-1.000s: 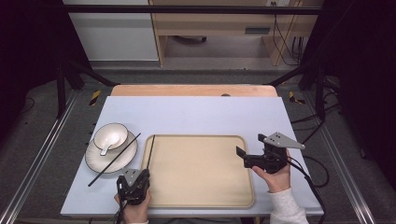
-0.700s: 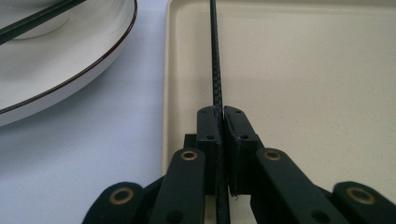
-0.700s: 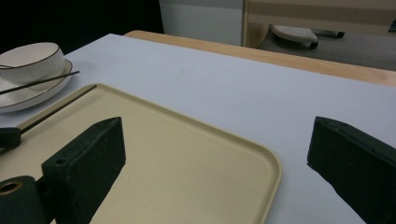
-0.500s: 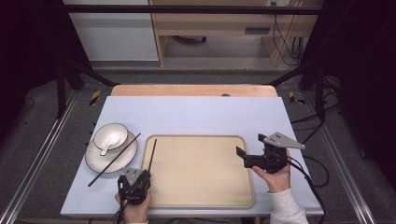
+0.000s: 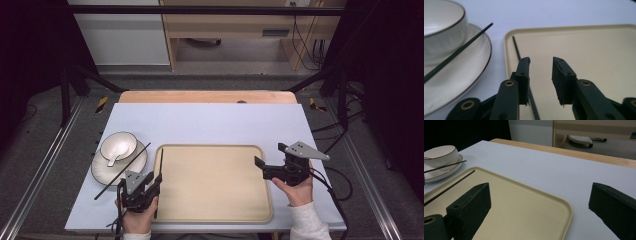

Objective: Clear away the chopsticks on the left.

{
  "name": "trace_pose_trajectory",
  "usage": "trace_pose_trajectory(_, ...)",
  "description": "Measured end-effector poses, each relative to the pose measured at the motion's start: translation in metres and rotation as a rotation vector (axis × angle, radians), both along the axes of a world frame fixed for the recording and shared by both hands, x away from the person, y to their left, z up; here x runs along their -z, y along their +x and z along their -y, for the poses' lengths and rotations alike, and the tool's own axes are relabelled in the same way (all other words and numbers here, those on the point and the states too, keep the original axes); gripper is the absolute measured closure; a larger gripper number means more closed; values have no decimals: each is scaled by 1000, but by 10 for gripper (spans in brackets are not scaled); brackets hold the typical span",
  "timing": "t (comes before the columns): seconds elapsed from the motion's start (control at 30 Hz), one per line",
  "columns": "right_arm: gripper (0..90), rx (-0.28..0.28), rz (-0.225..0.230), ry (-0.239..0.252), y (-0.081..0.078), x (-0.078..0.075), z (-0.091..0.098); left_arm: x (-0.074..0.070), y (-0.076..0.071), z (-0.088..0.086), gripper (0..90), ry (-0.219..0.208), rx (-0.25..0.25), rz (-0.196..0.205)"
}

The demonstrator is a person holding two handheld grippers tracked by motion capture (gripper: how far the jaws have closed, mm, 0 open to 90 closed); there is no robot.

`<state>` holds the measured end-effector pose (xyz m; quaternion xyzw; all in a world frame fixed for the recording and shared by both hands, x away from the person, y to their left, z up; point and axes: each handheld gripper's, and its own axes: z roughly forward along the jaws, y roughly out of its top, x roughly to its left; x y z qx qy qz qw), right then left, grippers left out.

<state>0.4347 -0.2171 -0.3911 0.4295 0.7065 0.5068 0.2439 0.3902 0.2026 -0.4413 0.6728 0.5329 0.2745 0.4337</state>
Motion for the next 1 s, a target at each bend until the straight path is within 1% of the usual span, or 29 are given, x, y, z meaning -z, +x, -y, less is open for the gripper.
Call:
trace_pose_trajectory(0.03, 43, 0, 0, 0, 0, 0, 0, -4, 2, -1, 632, 15, 20, 11)
trace_pose_trajectory(0.07, 43, -1, 1, -1, 0, 0, 0, -4, 2, -1, 613, 15, 20, 11)
trace_pose_trajectory(0.13, 43, 0, 0, 0, 0, 0, 0, -13, 6, -2, 596, 45, 64, 25)
trace_pose_trajectory(0.17, 43, -1, 0, 1, 0, -1, 1, -21, 9, -5, 554, 41, 91, 35)
trace_pose_trajectory(0.23, 43, 1, 2, 3, 0, -1, 1, -23, 10, -6, 507, 38, 93, 37)
trace_pose_trajectory(0.27, 42, 0, 1, 4, -1, -1, 1, -28, 10, -9, 495, 53, 112, 45)
trace_pose_trajectory(0.3, 42, -1, 2, 7, -1, -2, 2, -30, 10, -10, 475, 71, 128, 51)
trace_pose_trajectory(0.33, 42, -1, 2, 7, -1, -2, 2, -30, 10, -10, 456, 71, 128, 51)
trace_pose_trajectory(0.37, 42, 2, 5, 10, -2, -3, 3, -31, 9, -11, 456, 92, 143, 53)
trace_pose_trajectory(0.4, 42, 2, 9, 19, -2, -4, 3, -32, 9, -14, 418, 117, 178, 57)
trace_pose_trajectory(0.43, 42, 1, 14, 15, -2, -4, 4, -31, 8, -17, 396, 126, 195, 56)
trace_pose_trajectory(0.47, 42, 4, 9, 20, -3, -4, 4, -30, 8, -20, 380, 127, 210, 51)
trace_pose_trajectory(0.5, 42, 4, 9, 20, -3, -4, 4, -30, 8, -20, 367, 127, 210, 51)
trace_pose_trajectory(0.53, 42, 4, 9, 17, -2, -4, 4, -27, 8, -29, 352, 96, 235, 41)
trace_pose_trajectory(0.57, 42, 4, 9, 17, -2, -4, 4, -27, 8, -29, 339, 96, 235, 41)
trace_pose_trajectory(0.6, 41, 4, 4, 8, -2, -3, 3, -23, 8, -38, 331, 66, 249, 36)
trace_pose_trajectory(0.67, 40, 3, 2, 5, -1, -2, 3, -21, 9, -45, 308, 68, 256, 32)
trace_pose_trajectory(0.7, 40, 1, -1, 2, -1, -2, 3, -21, 9, -45, 302, 68, 256, 32)
trace_pose_trajectory(0.73, 40, 3, -4, 9, -1, -2, 2, -20, 8, -53, 294, 68, 260, 37)
trace_pose_trajectory(0.77, 40, 3, -4, 9, -1, -2, 2, -20, 8, -53, 286, 68, 260, 37)
trace_pose_trajectory(0.8, 40, 1, 1, 6, -1, -2, 3, -18, 6, -59, 277, 80, 268, 35)
trace_pose_trajectory(0.83, 40, 1, -2, 8, -1, -2, 3, -18, 6, -59, 269, 80, 268, 35)
trace_pose_trajectory(0.87, 40, -2, 0, 3, -1, -2, 3, -16, 4, -66, 261, 103, 271, 28)
trace_pose_trajectory(0.9, 40, -1, -2, 3, -1, -1, 2, -15, 4, -68, 254, 109, 275, 27)
trace_pose_trajectory(0.97, 41, -4, -4, 7, -1, -1, 2, -14, 2, -73, 245, 103, 290, 23)
trace_pose_trajectory(1.0, 41, -4, -4, 7, -1, -1, 2, -14, 2, -73, 240, 103, 290, 23)
